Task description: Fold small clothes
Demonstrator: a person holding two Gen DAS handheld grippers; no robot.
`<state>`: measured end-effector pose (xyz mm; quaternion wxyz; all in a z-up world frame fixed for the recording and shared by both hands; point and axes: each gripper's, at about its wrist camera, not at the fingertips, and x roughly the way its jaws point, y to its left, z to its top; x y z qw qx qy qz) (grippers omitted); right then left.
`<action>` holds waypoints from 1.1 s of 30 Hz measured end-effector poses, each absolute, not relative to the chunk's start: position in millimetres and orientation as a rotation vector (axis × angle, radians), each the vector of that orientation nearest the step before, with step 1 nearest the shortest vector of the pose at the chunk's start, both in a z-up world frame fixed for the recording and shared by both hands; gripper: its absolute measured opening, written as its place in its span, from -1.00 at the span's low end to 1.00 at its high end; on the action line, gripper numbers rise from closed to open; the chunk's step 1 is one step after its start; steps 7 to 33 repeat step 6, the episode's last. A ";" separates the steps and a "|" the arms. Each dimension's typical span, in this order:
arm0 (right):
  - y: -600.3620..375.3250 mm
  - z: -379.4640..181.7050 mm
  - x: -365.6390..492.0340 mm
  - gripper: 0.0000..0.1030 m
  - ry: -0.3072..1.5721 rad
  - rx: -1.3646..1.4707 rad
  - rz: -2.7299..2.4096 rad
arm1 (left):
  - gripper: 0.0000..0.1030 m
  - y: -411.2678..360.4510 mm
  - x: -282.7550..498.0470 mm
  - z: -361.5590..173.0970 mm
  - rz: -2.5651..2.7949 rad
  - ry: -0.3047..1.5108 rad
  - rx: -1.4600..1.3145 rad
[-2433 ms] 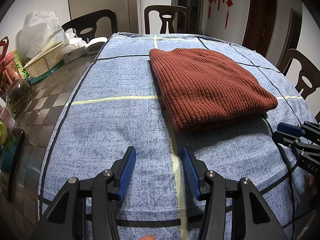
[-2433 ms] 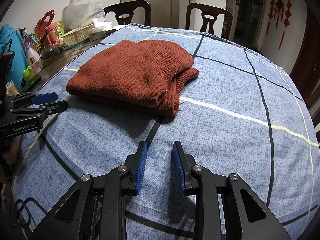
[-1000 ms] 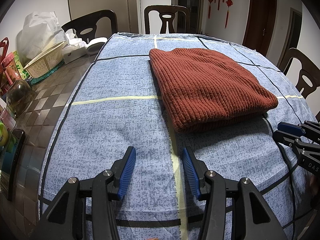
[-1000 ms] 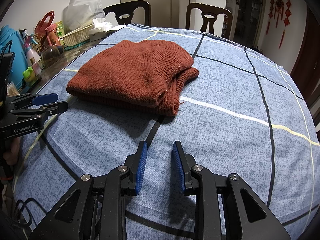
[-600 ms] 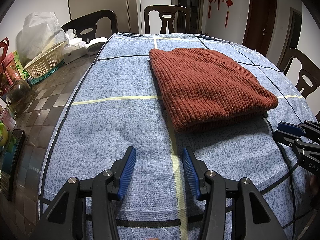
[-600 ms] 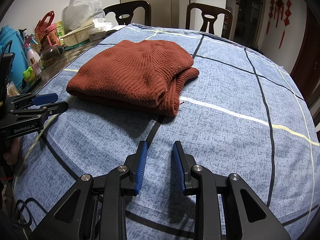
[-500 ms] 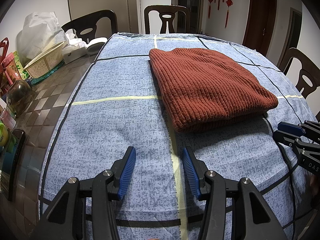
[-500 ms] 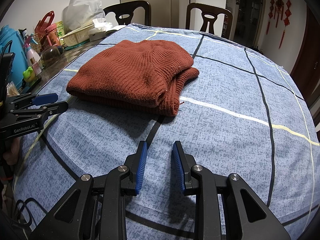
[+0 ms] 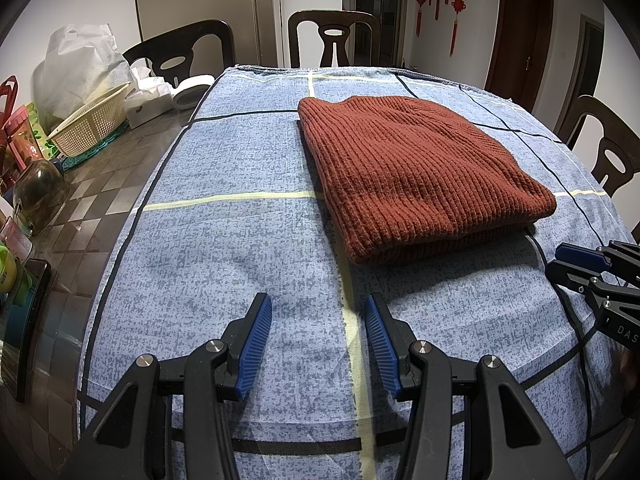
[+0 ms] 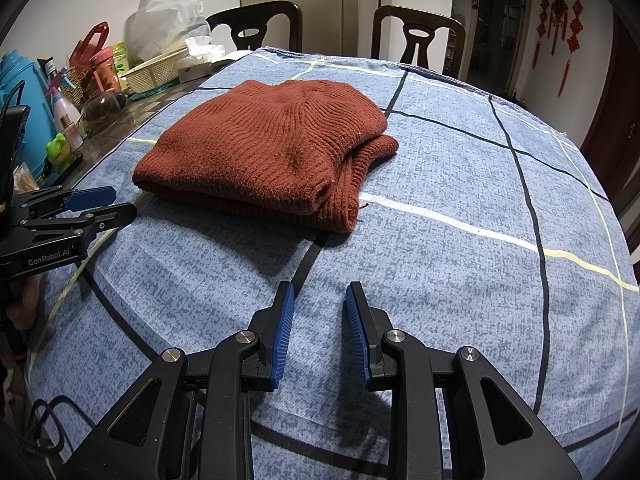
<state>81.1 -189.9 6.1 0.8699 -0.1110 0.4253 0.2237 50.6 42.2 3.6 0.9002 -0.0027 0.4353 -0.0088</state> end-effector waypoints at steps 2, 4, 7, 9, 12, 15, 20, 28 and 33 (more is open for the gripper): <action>-189.9 6.1 81.1 -0.46 0.890 -0.232 0.468 | 0.00 41.8 50.6 3.7 -0.017 0.901 -0.004; -189.8 6.1 81.1 -0.46 0.890 -0.231 0.468 | 0.00 42.1 50.6 3.7 -0.018 0.901 -0.005; -189.9 6.0 81.1 -0.46 0.889 -0.233 0.468 | 0.00 41.9 50.6 3.7 -0.017 0.901 -0.004; -189.9 6.0 81.1 -0.46 0.889 -0.233 0.468 | 0.00 41.9 50.6 3.7 -0.017 0.901 -0.004; -189.9 6.0 81.1 -0.46 0.889 -0.233 0.468 | 0.00 41.9 50.6 3.7 -0.017 0.901 -0.004; -189.9 6.0 81.1 -0.46 0.889 -0.233 0.468 | 0.00 41.9 50.6 3.7 -0.017 0.901 -0.004; -189.9 6.0 81.1 -0.46 0.889 -0.233 0.468 | 0.00 41.9 50.6 3.7 -0.017 0.901 -0.004; -189.9 6.0 81.1 -0.46 0.889 -0.233 0.468 | 0.00 41.9 50.6 3.7 -0.017 0.901 -0.004; -189.9 6.0 81.1 -0.46 0.889 -0.233 0.468 | 0.00 41.9 50.6 3.7 -0.017 0.901 -0.004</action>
